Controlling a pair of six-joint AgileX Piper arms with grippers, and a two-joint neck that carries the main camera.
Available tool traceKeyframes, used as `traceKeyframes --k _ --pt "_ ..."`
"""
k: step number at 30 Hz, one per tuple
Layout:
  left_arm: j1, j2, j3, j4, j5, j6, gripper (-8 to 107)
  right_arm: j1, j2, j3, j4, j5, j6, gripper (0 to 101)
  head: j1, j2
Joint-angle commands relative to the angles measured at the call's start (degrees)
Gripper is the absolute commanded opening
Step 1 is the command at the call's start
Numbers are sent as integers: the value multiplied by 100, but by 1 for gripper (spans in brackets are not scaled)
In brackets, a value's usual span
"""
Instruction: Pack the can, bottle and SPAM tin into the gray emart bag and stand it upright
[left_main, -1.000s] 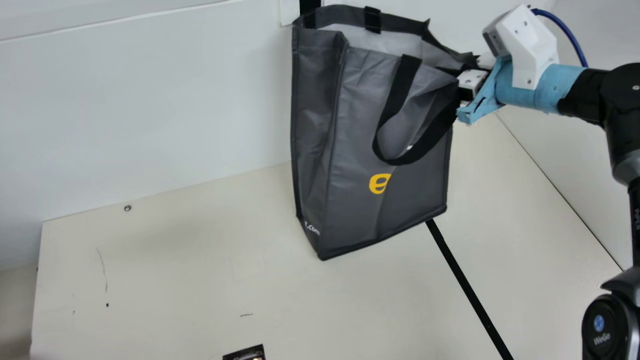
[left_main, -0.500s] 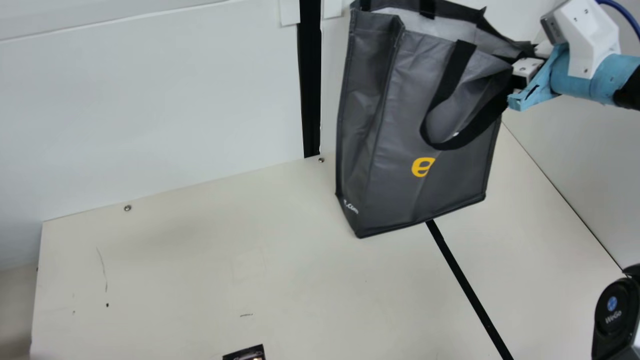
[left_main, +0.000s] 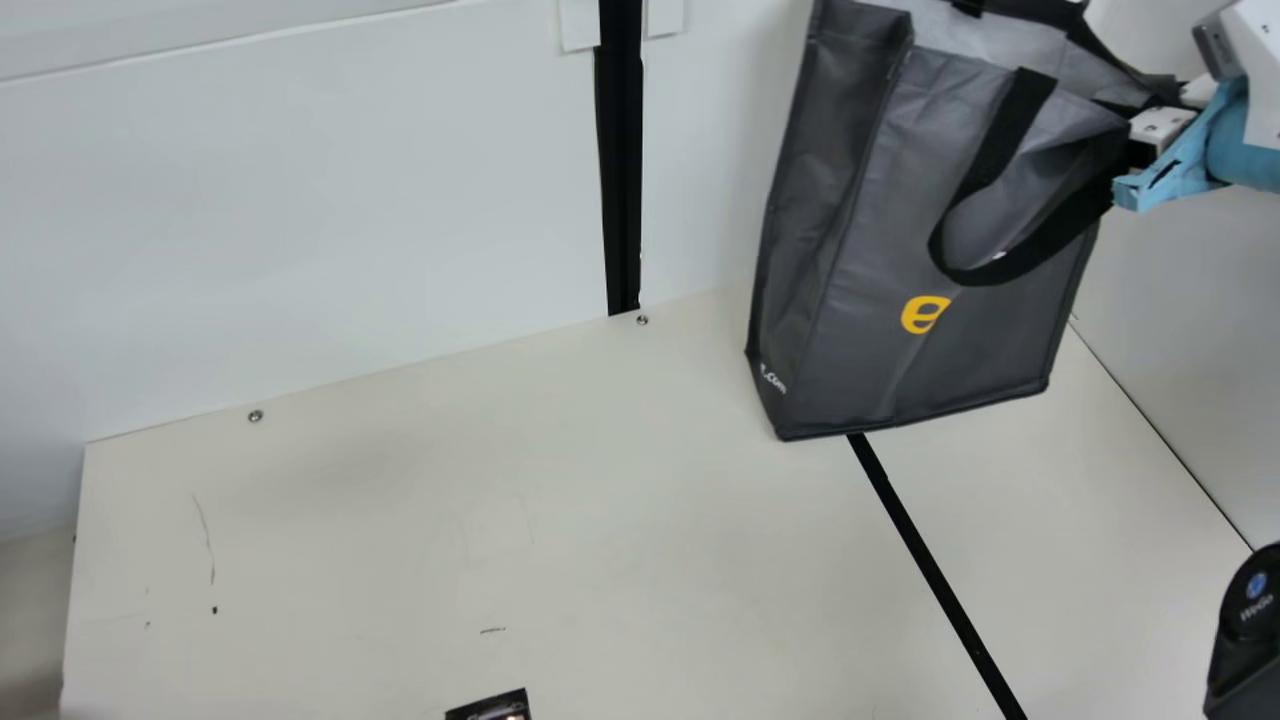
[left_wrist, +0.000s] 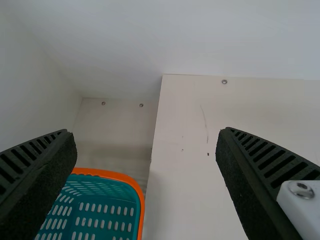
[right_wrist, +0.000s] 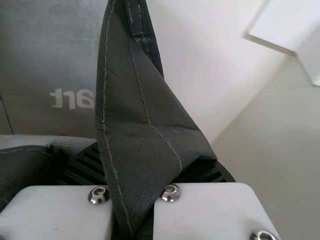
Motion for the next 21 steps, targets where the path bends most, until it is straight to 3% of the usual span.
traceKeyframes --k 1,18,21 --pt "0 0 0 0 0 0 90 -92 43 -109 -17 28 29 0 -130 -5" --pt "0 0 0 0 0 0 90 -652 465 -828 -118 262 275 0 -130 -5" --pt "0 0 0 0 0 0 90 -699 497 -845 -123 273 303 10 -130 -5"
